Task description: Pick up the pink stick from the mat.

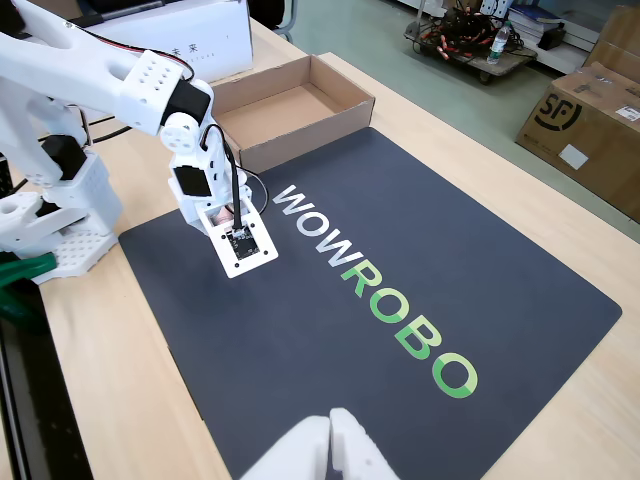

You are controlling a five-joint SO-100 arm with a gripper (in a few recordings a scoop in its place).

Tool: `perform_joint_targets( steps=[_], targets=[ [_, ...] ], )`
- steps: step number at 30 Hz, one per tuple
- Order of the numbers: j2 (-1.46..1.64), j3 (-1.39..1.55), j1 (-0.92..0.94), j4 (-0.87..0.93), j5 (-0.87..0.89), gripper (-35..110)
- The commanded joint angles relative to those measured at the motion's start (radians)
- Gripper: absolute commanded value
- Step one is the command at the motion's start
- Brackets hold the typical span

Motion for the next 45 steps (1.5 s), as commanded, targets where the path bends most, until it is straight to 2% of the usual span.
perform_joint_targets(
  steps=[1,13,27,38,45],
  targets=[
    [-0.012,0.015,0.015,0.014,-0.012,3],
    [0.069,-0.028,0.018,0.012,-0.091,2],
    [0.407,-0.163,0.002,0.026,-0.394,2],
    [0.678,-0.163,-0.181,0.184,-0.689,1],
    [0.589,-0.272,-0.359,0.261,-0.765,1]
  ],
)
